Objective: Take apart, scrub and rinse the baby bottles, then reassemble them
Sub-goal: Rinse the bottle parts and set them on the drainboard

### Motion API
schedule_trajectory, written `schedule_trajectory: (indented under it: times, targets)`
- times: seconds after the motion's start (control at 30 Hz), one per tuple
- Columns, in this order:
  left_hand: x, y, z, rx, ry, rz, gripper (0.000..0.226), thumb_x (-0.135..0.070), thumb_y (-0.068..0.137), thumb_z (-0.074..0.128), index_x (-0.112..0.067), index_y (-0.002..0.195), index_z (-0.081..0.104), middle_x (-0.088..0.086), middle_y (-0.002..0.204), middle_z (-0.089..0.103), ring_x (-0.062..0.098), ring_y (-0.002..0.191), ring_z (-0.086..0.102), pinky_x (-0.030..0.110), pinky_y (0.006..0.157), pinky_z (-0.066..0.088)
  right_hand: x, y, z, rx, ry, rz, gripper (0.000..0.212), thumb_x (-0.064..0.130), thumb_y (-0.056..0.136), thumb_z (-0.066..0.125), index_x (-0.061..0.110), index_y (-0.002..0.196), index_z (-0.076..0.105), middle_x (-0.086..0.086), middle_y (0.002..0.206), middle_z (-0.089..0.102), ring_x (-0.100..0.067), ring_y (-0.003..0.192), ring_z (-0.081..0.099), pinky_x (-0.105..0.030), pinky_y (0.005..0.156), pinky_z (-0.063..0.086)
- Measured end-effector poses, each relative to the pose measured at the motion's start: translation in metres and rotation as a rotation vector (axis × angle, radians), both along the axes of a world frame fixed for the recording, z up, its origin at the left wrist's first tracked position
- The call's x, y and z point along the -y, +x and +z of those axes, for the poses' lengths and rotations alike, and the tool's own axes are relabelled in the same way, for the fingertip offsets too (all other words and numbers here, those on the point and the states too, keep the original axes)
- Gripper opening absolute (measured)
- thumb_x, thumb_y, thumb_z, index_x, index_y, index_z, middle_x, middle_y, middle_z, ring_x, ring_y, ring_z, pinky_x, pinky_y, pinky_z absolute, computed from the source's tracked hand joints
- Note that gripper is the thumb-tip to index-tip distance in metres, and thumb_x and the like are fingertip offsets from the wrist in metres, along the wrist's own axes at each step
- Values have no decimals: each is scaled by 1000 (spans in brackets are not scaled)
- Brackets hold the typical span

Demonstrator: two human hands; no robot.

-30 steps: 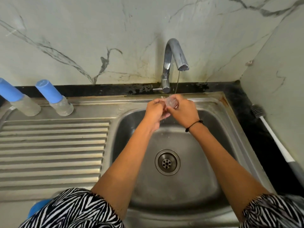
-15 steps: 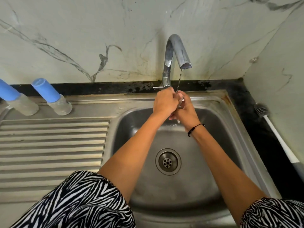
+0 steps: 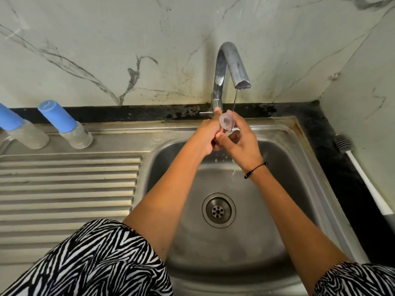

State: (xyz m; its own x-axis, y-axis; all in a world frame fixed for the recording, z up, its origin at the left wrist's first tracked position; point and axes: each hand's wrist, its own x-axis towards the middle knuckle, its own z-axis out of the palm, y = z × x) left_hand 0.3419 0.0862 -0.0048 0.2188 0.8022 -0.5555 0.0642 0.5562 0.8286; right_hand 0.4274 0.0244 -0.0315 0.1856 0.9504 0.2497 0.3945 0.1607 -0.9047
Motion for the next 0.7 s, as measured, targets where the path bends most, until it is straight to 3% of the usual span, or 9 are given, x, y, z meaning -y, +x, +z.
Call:
schedule_trajectory:
  times: [0.07, 0.17, 0.27, 0.37, 0.53, 0.63, 0.7]
  targets:
    - [2, -1, -7, 102, -93, -30, 56, -65, 91, 38, -19, 64, 52, -1, 57, 46, 11, 49, 45, 21, 50, 38, -4, 3, 4, 100, 40, -54, 55, 46, 75, 60, 18, 122, 59, -3, 104, 54, 2, 84, 50, -9, 78, 41]
    - [7, 0, -13, 210, -141, -39, 53, -55, 98, 34, -17, 70, 57, 0, 60, 54, 11, 50, 49, 20, 49, 43, -11, 7, 8, 204, 54, -108, 38, 34, 78, 68, 10, 106, 68, -4, 95, 49, 3, 75, 45, -5, 68, 35]
    - [11, -1, -14, 458, -166, 47, 55, -49, 101, 29, -13, 84, 67, 4, 75, 64, 15, 70, 59, 28, 64, 50, -17, 9, 7, 226, 37, -189, 31, 34, 75, 66, 6, 89, 71, -5, 93, 50, -16, 85, 51, -21, 74, 42]
    - [17, -3, -14, 609, -186, 130, 46, -35, 101, 35, -9, 78, 65, 5, 67, 67, 14, 66, 63, 27, 69, 48, -18, 11, 3, 274, 81, -259, 33, 33, 76, 64, 0, 77, 71, -13, 93, 56, -26, 90, 53, -31, 75, 43]
    - [27, -2, -15, 688, -202, 180, 29, -21, 100, 40, -7, 86, 61, 1, 67, 62, 12, 59, 64, 22, 58, 54, -19, 13, -3, 425, 196, -336, 21, 14, 80, 63, -4, 68, 65, -17, 88, 58, -31, 83, 51, -24, 67, 35]
    - [29, 0, -12, 687, -201, 197, 27, -14, 100, 37, -4, 91, 60, 0, 62, 62, 9, 54, 62, 20, 55, 52, -21, 13, -3, 457, 242, -328, 23, 17, 81, 63, -2, 69, 60, -20, 90, 56, -34, 83, 50, -16, 70, 28]
    - [26, 1, -10, 678, -189, 234, 26, -5, 98, 35, -4, 88, 59, 1, 60, 64, 9, 56, 60, 18, 58, 51, -20, 13, -3, 440, 187, -257, 33, 32, 85, 59, -1, 84, 62, -19, 99, 54, -31, 90, 49, -20, 74, 31]
